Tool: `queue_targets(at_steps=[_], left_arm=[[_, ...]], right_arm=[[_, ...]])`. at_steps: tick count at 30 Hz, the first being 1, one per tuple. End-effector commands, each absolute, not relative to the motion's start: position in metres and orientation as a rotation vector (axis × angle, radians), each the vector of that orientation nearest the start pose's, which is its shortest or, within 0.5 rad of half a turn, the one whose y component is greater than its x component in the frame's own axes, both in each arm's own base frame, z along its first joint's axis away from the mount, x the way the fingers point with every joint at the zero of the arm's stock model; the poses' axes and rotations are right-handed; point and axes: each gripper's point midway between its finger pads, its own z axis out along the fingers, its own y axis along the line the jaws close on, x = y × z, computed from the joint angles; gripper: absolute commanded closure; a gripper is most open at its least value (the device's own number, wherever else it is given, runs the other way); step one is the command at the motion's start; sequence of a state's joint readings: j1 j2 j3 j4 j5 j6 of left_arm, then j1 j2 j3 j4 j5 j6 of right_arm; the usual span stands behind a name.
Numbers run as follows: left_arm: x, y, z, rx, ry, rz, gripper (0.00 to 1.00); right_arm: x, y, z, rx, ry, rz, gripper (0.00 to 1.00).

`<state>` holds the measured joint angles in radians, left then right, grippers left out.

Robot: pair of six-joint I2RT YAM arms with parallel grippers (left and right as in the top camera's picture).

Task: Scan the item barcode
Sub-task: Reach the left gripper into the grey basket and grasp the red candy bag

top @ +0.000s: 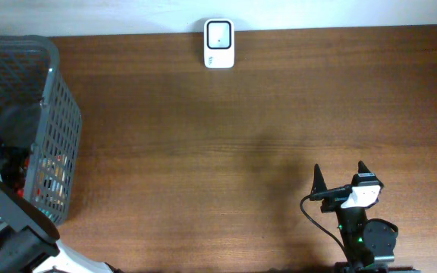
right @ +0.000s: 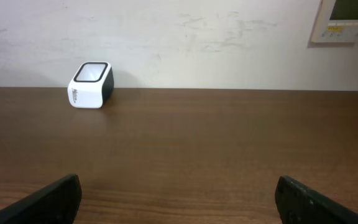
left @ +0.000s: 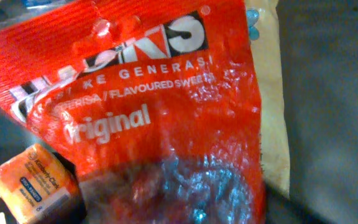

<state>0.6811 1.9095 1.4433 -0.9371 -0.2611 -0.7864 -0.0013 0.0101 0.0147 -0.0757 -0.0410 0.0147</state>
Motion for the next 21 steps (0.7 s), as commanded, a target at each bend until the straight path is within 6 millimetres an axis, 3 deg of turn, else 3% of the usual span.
queue_targets(at_steps=[1, 2, 4, 7, 12, 14, 16, 21], left_arm=[[0.274, 0.282, 0.061, -2.011, 2.170, 0.391, 0.77], [0.274, 0.282, 0.061, -2.011, 2.171, 0.390, 0.90], [0.274, 0.282, 0.062, -2.010, 2.168, 0.389, 1.00], [0.279, 0.283, 0.078, -2.000, 2.153, 0.366, 1.00], [0.301, 0.286, 0.152, -1.907, 2.033, 0.232, 1.00], [0.311, 0.283, 0.192, -1.840, 1.964, 0.150, 1.00], [0.318, 0.274, 0.236, -1.754, 1.894, 0.051, 1.00], [0.322, 0.237, 0.320, -1.547, 1.785, -0.153, 1.00]], right_arm=[[0.246, 0.003, 0.156, -0.010, 1.647, 0.024, 0.02], [0.246, 0.003, 0.156, -0.011, 1.647, 0.024, 0.02], [0.246, 0.003, 0.156, -0.010, 1.647, 0.024, 0.02], [0.246, 0.003, 0.156, -0.011, 1.647, 0.024, 0.02], [0.246, 0.003, 0.156, -0.010, 1.647, 0.024, 0.02], [0.246, 0.003, 0.156, -0.010, 1.647, 0.024, 0.01], [0.246, 0.003, 0.156, -0.010, 1.647, 0.024, 0.02], [0.246, 0.003, 0.156, -0.011, 1.647, 0.024, 0.02]])
